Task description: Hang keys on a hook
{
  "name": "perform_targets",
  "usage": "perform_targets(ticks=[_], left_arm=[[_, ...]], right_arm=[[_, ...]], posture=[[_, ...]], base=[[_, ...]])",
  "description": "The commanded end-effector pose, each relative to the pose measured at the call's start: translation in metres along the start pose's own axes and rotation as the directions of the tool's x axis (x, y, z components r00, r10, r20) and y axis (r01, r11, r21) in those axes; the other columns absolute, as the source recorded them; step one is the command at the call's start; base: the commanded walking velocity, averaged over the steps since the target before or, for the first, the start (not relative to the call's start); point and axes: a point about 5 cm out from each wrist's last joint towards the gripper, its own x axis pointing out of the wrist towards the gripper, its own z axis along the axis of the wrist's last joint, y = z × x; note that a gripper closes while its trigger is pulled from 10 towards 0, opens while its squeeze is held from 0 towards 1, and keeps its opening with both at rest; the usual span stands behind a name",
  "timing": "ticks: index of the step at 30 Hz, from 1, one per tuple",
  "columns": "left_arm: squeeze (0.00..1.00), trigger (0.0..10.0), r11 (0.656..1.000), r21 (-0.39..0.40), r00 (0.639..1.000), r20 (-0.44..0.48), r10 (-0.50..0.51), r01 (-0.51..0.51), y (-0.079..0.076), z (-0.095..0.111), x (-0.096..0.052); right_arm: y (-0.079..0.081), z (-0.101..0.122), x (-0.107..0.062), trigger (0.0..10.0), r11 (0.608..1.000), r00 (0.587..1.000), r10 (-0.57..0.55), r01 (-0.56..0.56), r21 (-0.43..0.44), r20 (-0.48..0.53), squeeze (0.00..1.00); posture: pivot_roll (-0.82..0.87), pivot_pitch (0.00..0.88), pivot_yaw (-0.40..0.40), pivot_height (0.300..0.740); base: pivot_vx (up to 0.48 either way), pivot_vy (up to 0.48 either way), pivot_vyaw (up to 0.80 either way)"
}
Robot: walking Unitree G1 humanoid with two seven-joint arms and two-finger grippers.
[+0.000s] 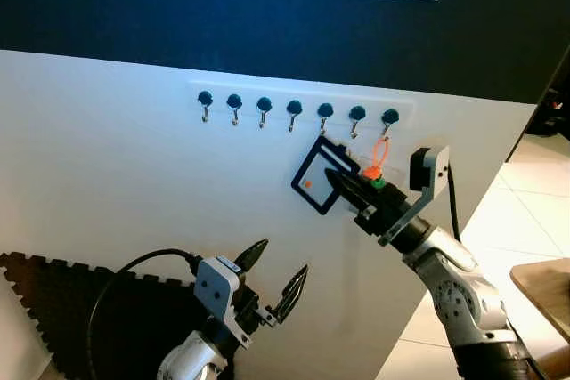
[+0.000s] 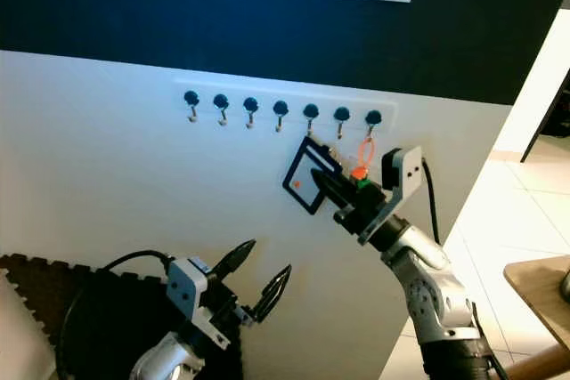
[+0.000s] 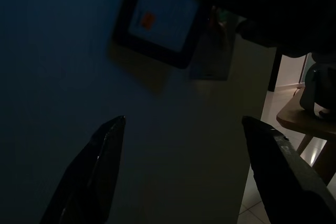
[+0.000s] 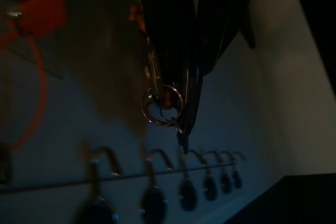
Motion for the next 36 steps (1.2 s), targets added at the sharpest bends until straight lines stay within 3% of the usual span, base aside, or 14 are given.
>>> perform_targets(ticks=[1, 10, 11, 15, 28, 31, 36], left_arm=[[0.0, 10.0, 1.0, 0.009, 1.0, -0.013, -0.004, 0.004, 0.0, 0.0, -0.002], [0.0, 10.0, 1.0, 0.029, 1.0, -0.017, 0.012, -0.011, 0.002, 0.001, -0.003], [0.0, 10.0, 0.999, 0.033, 1.0, -0.014, 0.019, -0.018, 0.003, 0.001, -0.003], [0.0, 10.0, 0.999, 0.036, 1.0, -0.013, 0.021, -0.02, 0.004, 0.001, -0.003], [0.0, 10.0, 0.999, 0.039, 1.0, -0.011, 0.021, -0.021, 0.003, 0.001, -0.002], [0.0, 10.0, 0.999, 0.04, 1.0, -0.012, 0.02, -0.02, 0.003, 0.001, -0.002], [0.0, 10.0, 0.999, 0.045, 1.0, -0.018, 0.014, -0.014, 0.003, 0.001, -0.002]], right_arm=[[0.006, -0.003, -0.001, 10.0, 0.999, 0.999, 0.041, -0.041, 0.011, -0.023, 0.0], [0.011, -0.001, 0.001, 10.0, 0.997, 0.997, 0.071, -0.071, -0.004, -0.009, 0.0], [0.01, 0.006, 0.005, 10.0, 0.997, 0.998, 0.051, -0.049, -0.061, 0.034, 0.0], [0.01, 0.014, 0.012, 10.0, 0.991, 0.997, 0.046, -0.038, -0.128, 0.062, 0.0], [0.012, 0.022, 0.025, 10.0, 0.986, 0.991, 0.09, -0.075, -0.148, 0.103, 0.0], [0.009, 0.025, 0.029, 10.0, 0.988, 0.989, 0.077, -0.058, -0.145, 0.126, 0.0], [-0.012, 0.036, 0.032, 10.0, 0.994, 0.983, -0.042, 0.059, -0.093, 0.179, 0.0]], posture=[[0.06, 0.072, -0.064, 0.74], [0.06, 0.075, -0.069, 0.74], [0.06, 0.075, -0.069, 0.74], [0.06, 0.074, -0.069, 0.74], [0.06, 0.075, -0.073, 0.74], [0.06, 0.075, -0.074, 0.74], [0.07, 0.073, -0.076, 0.74]], base=[[0.0, 0.0, 0.0], [0.0, 0.0, 0.0], [0.0, 0.0, 0.0], [0.0, 0.0, 0.0], [0.0, 0.0, 0.0], [0.0, 0.0, 0.0], [0.0, 0.0, 0.0]])
